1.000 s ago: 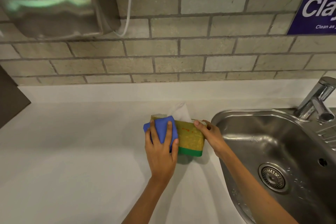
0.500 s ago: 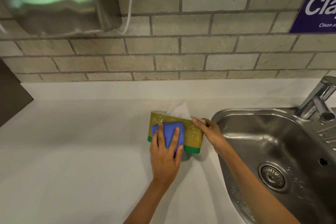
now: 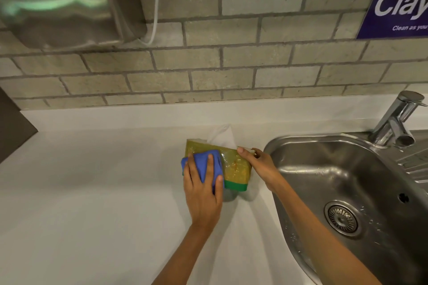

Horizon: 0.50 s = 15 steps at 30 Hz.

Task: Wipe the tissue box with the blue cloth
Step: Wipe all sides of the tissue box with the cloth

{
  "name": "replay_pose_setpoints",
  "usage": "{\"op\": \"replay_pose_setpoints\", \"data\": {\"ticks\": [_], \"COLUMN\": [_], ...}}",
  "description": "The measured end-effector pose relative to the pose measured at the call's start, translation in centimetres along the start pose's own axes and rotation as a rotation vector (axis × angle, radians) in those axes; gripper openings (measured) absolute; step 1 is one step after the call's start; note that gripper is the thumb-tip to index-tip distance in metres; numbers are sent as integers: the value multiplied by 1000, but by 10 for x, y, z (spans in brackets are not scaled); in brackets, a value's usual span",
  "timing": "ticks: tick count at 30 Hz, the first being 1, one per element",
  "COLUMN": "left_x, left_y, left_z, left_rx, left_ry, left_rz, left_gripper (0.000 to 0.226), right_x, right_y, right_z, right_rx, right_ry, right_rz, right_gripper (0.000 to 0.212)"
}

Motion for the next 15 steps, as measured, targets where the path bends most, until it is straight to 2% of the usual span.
{"op": "replay_pose_setpoints", "data": {"ticks": [2, 5, 7, 9, 12, 14, 15], "left_x": [21, 41, 31, 10, -4, 8, 18], "left_y": [-4, -13, -15, -10, -5, -9, -11], "left_z": [-12, -6, 15, 28, 16, 3, 0], "left_rx": [-34, -81, -74, -68, -17, -4, -18], "left_ry": [100, -14, -123, -175, -33, 102, 111], "left_rz": [15, 16, 24, 28, 56, 69, 73], "left_gripper": [59, 53, 50, 49, 56, 57, 55], "right_x": [1, 0, 1, 1, 1, 1, 2], "right_y": [-2, -1, 1, 1, -1, -2, -3], "right_z": [-1, -3, -2, -1, -2, -3, -4], "right_rx": [14, 48, 46, 33, 33, 47, 54], "right_ry": [-18, -34, -26, -4, 0, -26, -35], "right_rz": [8, 11, 3, 10, 23, 37, 44], "right_gripper": [73, 58, 61, 73, 70, 65, 64]}}
Point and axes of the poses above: each hand's wrist, its own z-axis away from the middle knuckle, its own y-axis out of the back of the hand, x = y × z, the point moved 1 cm from there along -z, towards the middle knuckle, and after that the axes turned 11 degrees about x, right-handed, at the moved point
